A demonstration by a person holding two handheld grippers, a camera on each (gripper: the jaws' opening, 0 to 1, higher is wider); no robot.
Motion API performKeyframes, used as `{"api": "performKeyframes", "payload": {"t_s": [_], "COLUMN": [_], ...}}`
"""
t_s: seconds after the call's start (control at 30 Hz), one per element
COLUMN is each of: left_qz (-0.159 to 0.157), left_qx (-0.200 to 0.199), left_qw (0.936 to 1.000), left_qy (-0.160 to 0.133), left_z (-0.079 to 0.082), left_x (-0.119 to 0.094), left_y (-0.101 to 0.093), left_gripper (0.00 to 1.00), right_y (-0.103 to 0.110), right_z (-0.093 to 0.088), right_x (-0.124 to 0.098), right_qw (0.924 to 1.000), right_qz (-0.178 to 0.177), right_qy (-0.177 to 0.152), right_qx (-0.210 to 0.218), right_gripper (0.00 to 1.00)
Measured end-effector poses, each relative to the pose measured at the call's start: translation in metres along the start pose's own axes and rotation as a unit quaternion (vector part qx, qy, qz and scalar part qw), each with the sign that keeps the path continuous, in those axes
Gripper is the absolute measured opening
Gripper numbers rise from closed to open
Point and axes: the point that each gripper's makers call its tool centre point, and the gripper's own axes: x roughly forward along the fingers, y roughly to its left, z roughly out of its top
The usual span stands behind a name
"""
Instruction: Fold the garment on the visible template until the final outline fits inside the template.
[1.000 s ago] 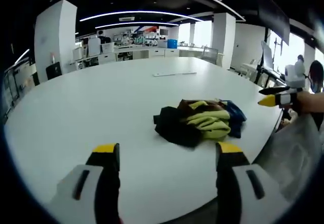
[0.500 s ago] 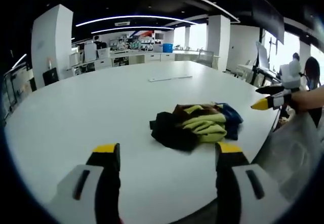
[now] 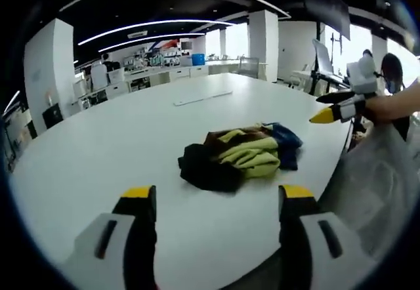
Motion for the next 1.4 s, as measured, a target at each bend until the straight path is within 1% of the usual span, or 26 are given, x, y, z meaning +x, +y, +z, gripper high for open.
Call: {"api": "performKeyframes", "payload": {"t_s": [0.1,0.17,0.27,0.33,0.4,0.5,0.57,0.63,0.67,0.73,0.83,0.9,1.0,1.1,1.13,1.23,1.33,1.4], "left_qz": [0.003,0.007,0.012,0.019,0.023,0.034,0.04,0.056,0.059,0.068,0.073,0.076,0.078,0.075,0.071,0.06,0.047,0.04], "left_qx": [0.0,-0.001,-0.001,0.003,0.001,0.003,-0.001,0.003,0.002,0.0,-0.003,-0.005,-0.01,-0.012,-0.013,-0.017,-0.016,-0.013], "left_qw": [1.0,1.0,0.9999,0.9998,0.9997,0.9994,0.9992,0.9984,0.9982,0.9977,0.9973,0.9971,0.9969,0.997,0.9973,0.9979,0.9986,0.9989], "left_qy": [0.003,-0.006,-0.008,-0.008,-0.008,-0.003,-0.005,-0.001,0.0,0.004,0.004,0.005,0.01,0.013,0.014,0.014,0.014,0.021], "left_z": [-0.003,0.001,0.001,0.002,0.002,0.0,0.001,0.0,0.0,-0.003,-0.003,-0.004,-0.007,-0.008,-0.008,-0.009,-0.007,-0.01], "left_x": [0.0,-0.002,-0.002,-0.003,-0.004,-0.004,-0.005,-0.006,-0.007,-0.006,-0.006,-0.006,-0.005,-0.004,-0.003,-0.001,0.001,0.004], "left_y": [0.002,0.004,0.007,0.009,0.01,0.014,0.017,0.022,0.023,0.027,0.031,0.033,0.034,0.032,0.031,0.026,0.02,0.018], "left_gripper": [0.73,0.73,0.73,0.73,0.73,0.73,0.73,0.73,0.73,0.73,0.73,0.73,0.73,0.74,0.74,0.74,0.75,0.75], "right_y": [0.001,0.003,0.009,0.008,0.011,0.011,0.013,0.015,0.018,0.019,0.025,0.025,0.026,0.02,0.018,0.014,0.014,0.016], "right_z": [-0.001,0.001,0.009,0.007,0.009,0.01,0.016,0.017,0.019,0.019,0.022,0.022,0.02,0.017,0.015,0.013,0.015,0.015], "right_x": [-0.001,-0.001,-0.001,0.0,-0.001,0.001,0.0,-0.001,-0.002,-0.002,-0.002,-0.002,-0.002,-0.002,-0.002,-0.003,-0.003,-0.003], "right_qw": [1.0,1.0,0.9995,0.9995,0.9989,0.9987,0.9975,0.9965,0.9946,0.9946,0.9924,0.992,0.9917,0.9935,0.9941,0.994,0.9944,0.9945], "right_qz": [0.001,0.005,0.019,0.021,0.032,0.038,0.046,0.056,0.067,0.07,0.086,0.093,0.097,0.085,0.08,0.074,0.071,0.073], "right_qy": [0.003,0.0,-0.023,-0.021,-0.028,-0.027,-0.041,-0.048,-0.055,-0.053,-0.06,-0.06,-0.056,-0.046,-0.04,-0.036,-0.037,-0.037], "right_qx": [-0.002,0.0,0.012,0.007,0.017,0.021,0.033,0.042,0.057,0.055,0.064,0.06,0.064,0.06,0.06,0.072,0.068,0.066], "right_gripper": [0.99,0.99,0.99,0.99,0.99,0.99,0.99,0.99,0.99,0.99,0.99,0.99,0.99,0.99,0.99,0.99,0.99,0.99]}}
